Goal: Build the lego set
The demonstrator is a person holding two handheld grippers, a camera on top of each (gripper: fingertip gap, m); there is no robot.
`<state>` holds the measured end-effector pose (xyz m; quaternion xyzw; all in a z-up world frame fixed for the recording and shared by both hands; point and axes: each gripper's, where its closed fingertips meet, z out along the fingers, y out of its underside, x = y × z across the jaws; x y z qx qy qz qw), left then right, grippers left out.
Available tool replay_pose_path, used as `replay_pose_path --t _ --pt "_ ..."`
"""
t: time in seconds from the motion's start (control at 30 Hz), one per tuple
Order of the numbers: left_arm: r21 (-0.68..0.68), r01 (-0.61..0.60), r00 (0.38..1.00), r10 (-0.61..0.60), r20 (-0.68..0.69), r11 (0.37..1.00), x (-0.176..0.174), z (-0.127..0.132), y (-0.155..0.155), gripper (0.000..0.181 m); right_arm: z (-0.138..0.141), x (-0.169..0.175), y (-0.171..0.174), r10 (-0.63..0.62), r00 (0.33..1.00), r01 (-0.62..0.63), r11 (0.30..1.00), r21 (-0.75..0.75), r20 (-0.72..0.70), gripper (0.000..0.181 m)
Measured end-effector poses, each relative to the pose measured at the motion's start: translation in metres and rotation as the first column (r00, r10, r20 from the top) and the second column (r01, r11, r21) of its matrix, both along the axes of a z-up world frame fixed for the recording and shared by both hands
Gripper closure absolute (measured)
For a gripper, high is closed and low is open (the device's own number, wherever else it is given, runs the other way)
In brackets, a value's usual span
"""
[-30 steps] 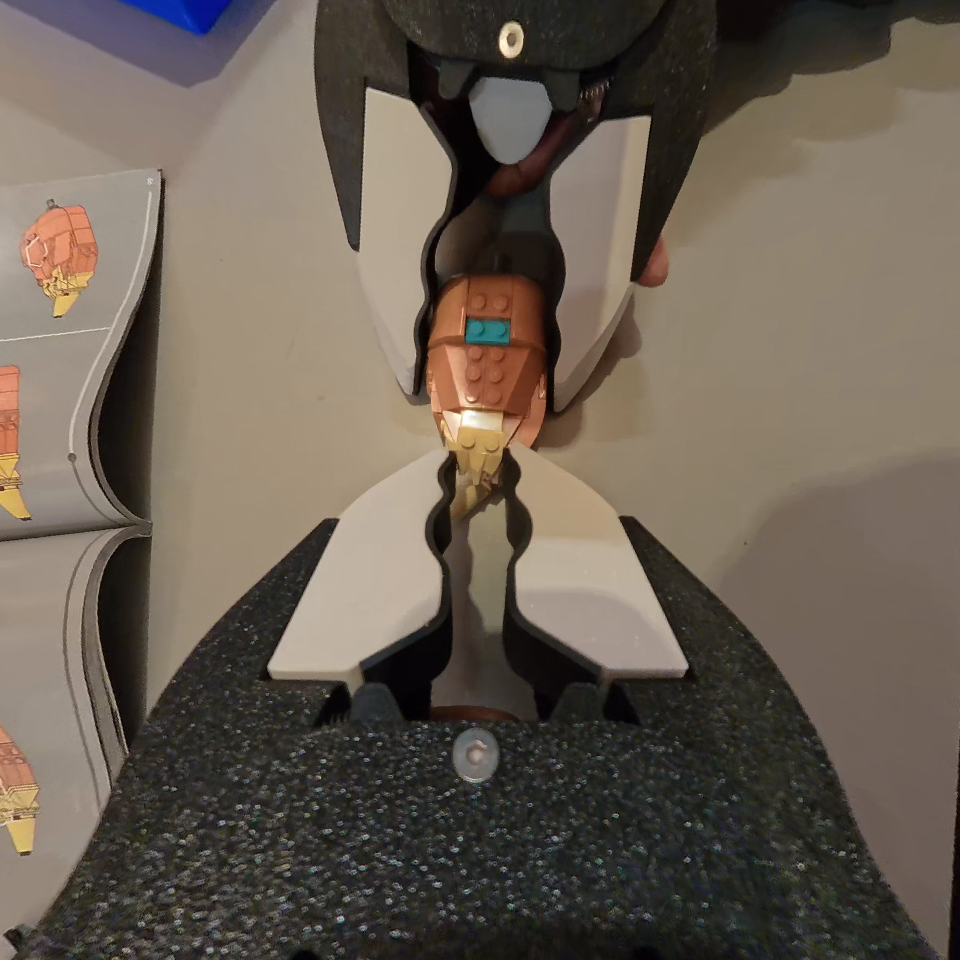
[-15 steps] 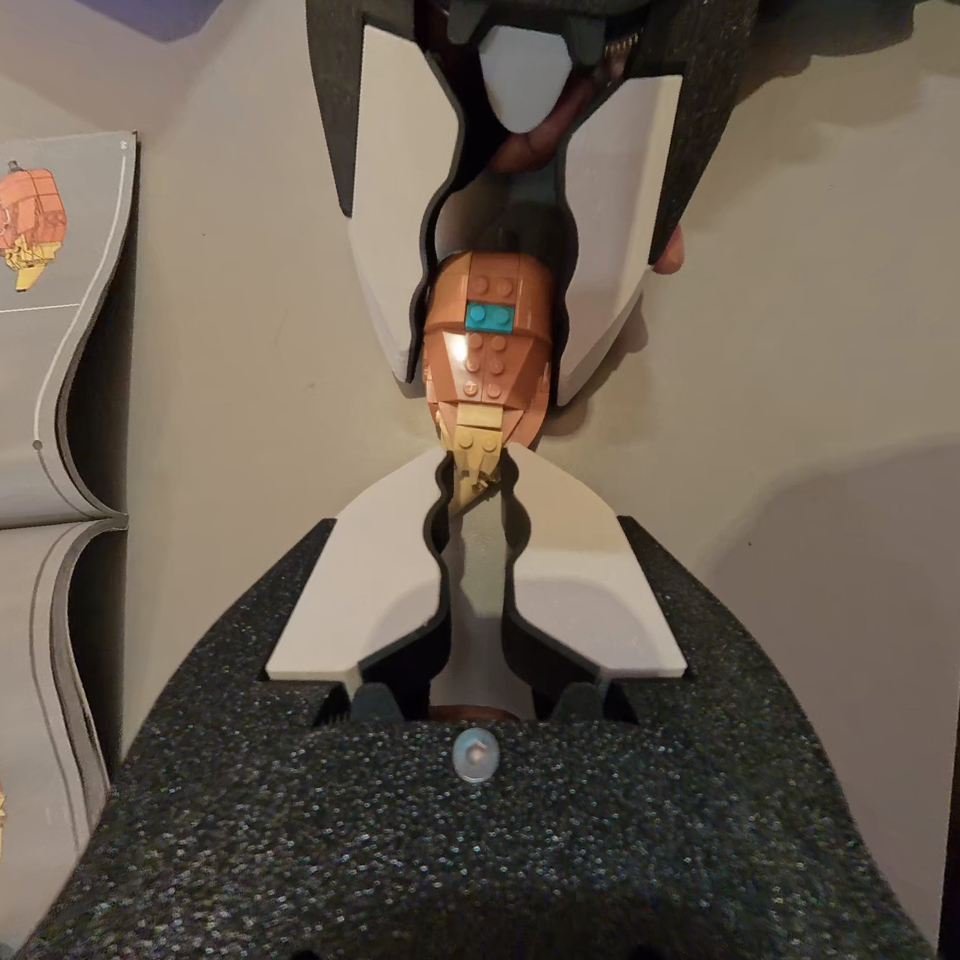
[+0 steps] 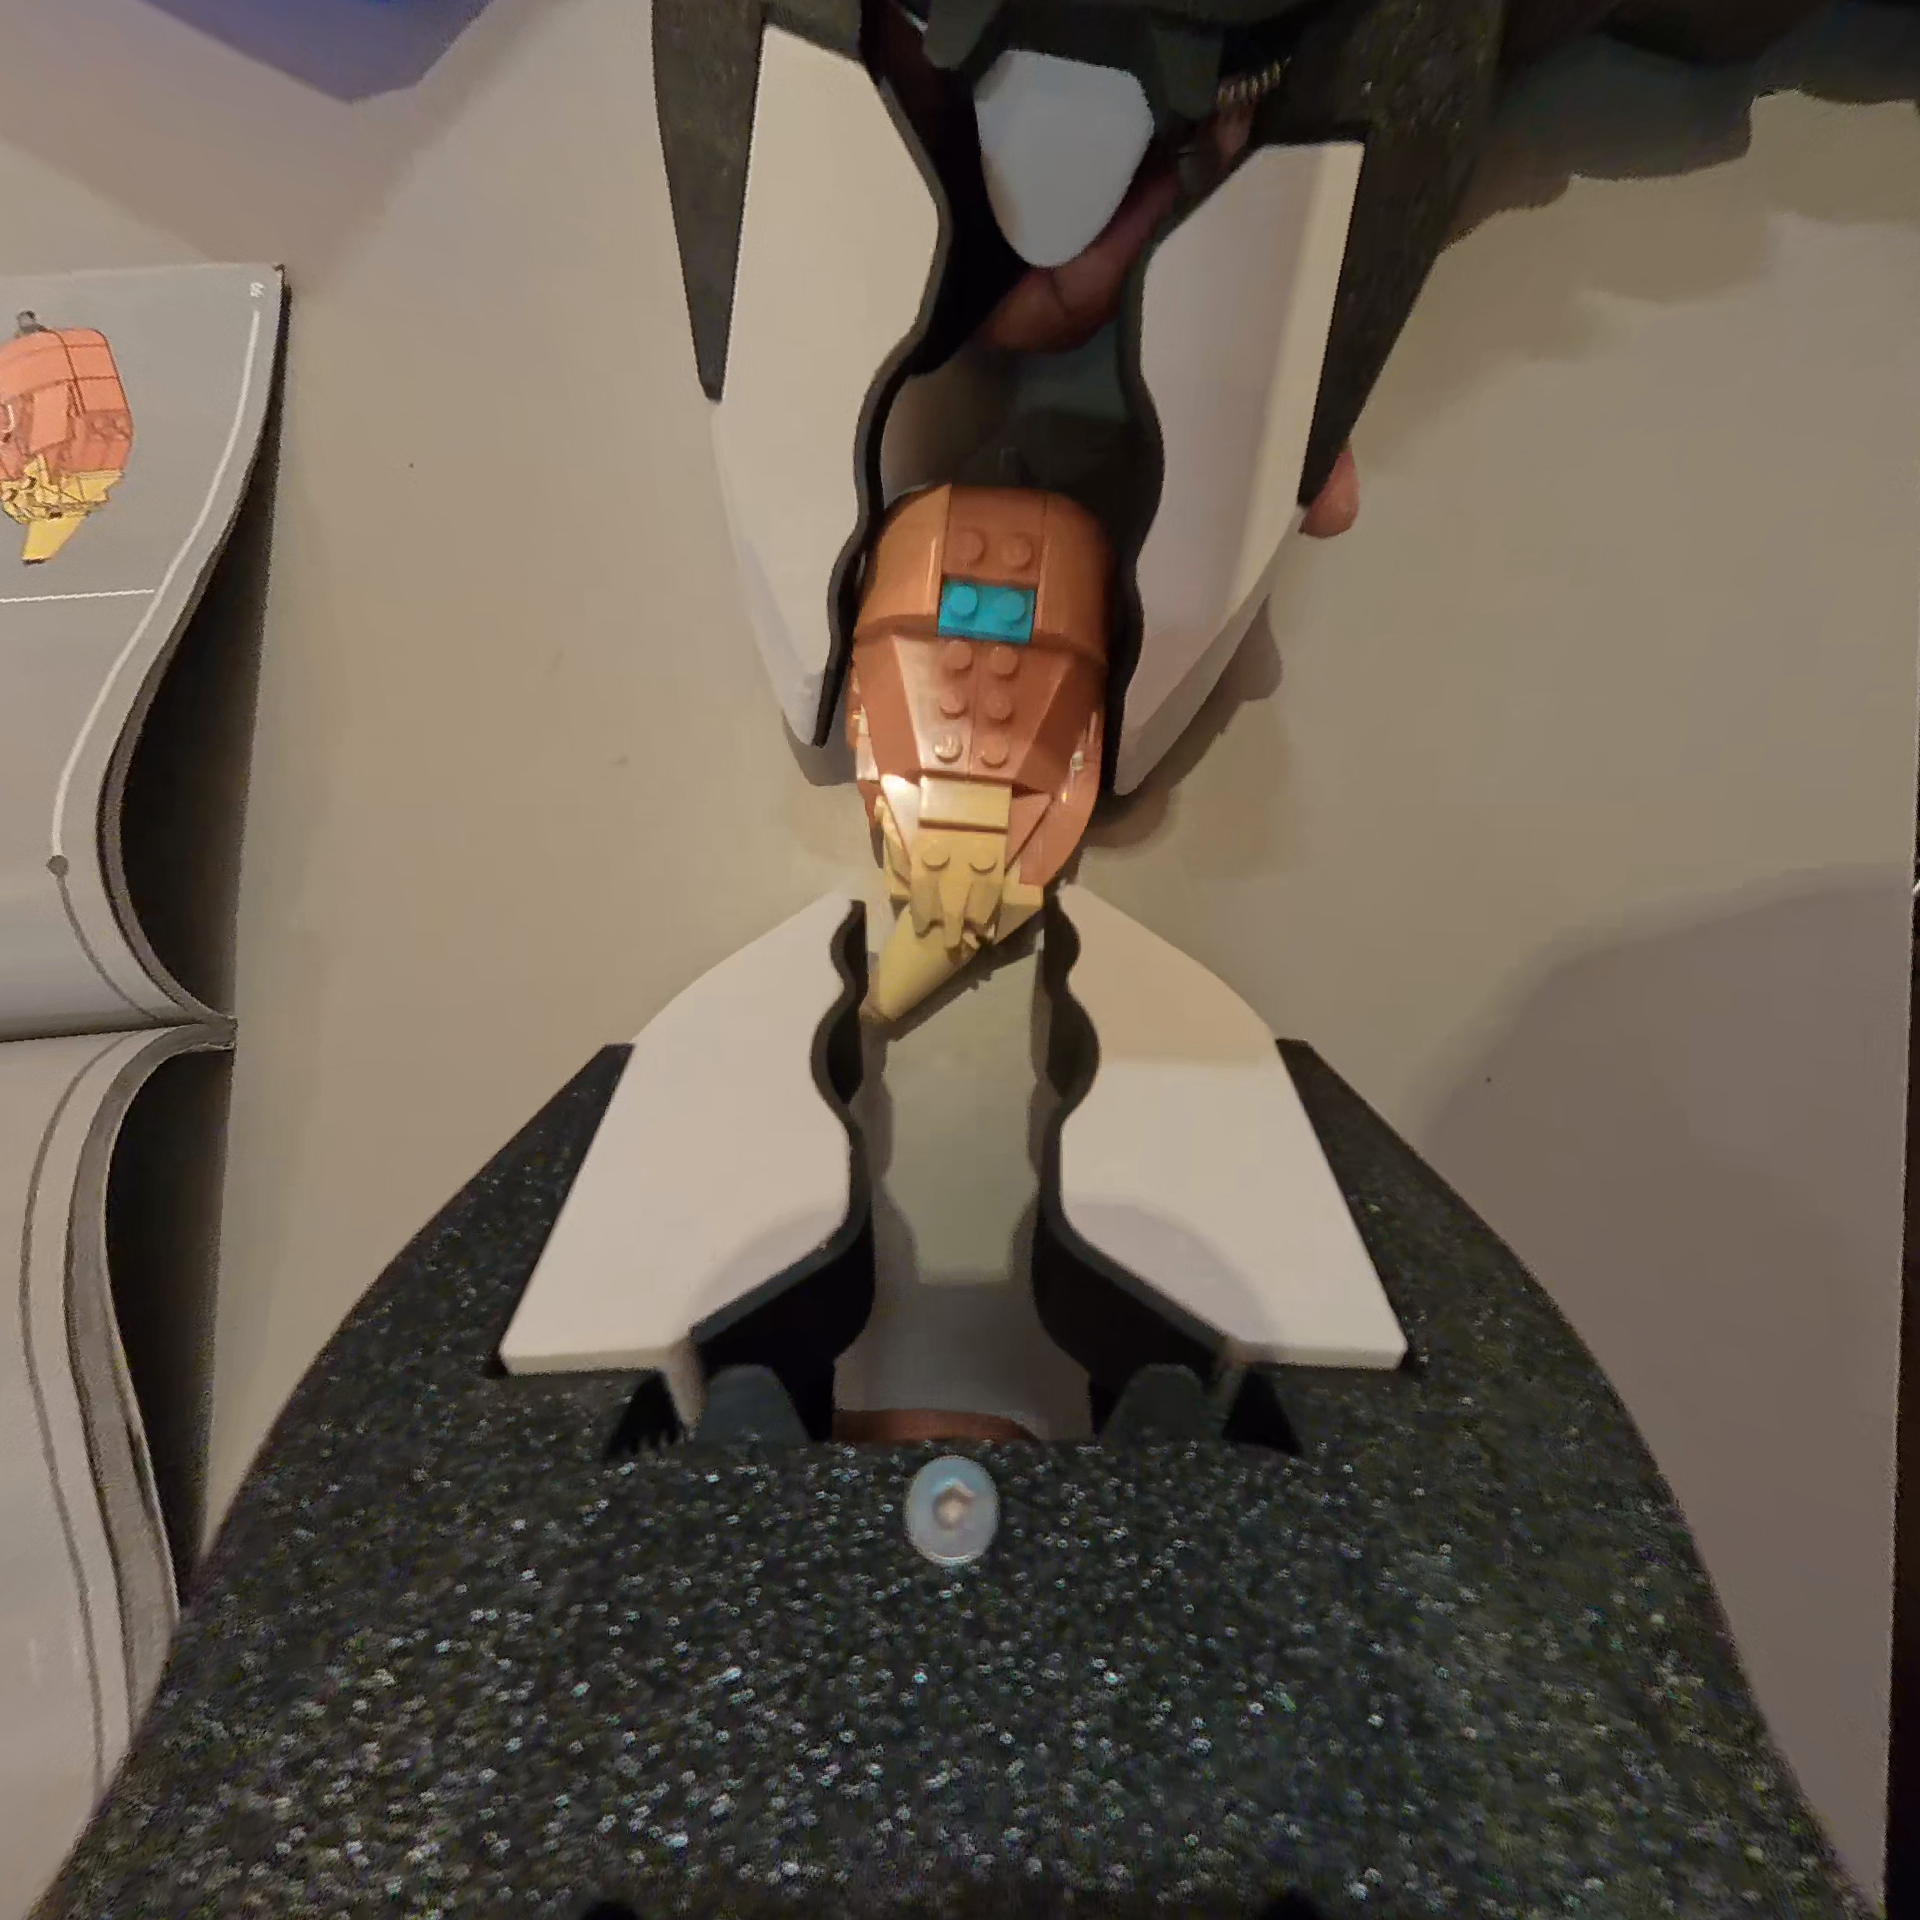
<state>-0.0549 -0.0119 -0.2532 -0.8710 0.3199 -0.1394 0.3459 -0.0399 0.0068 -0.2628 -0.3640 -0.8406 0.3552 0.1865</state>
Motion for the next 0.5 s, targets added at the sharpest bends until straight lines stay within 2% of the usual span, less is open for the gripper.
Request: replay_pose_path --t 0.3,0.5 --pt "-0.002 0.042 0.999 -0.042 0.021 0.999 0.0 -0.01 -0.001 0.137 0.005 0.0 0.0 0.001 1.0 -0.002 1.0 -0.029 -0.024 0.125" --pt "0.05 0.029 0.997 -0.032 0.07 0.998 0.001 -0.002 0.005 0.137 0.017 -0.001 0.0 -0.009 0.996 0.001 0.996 -0.092 -0.088 0.125"
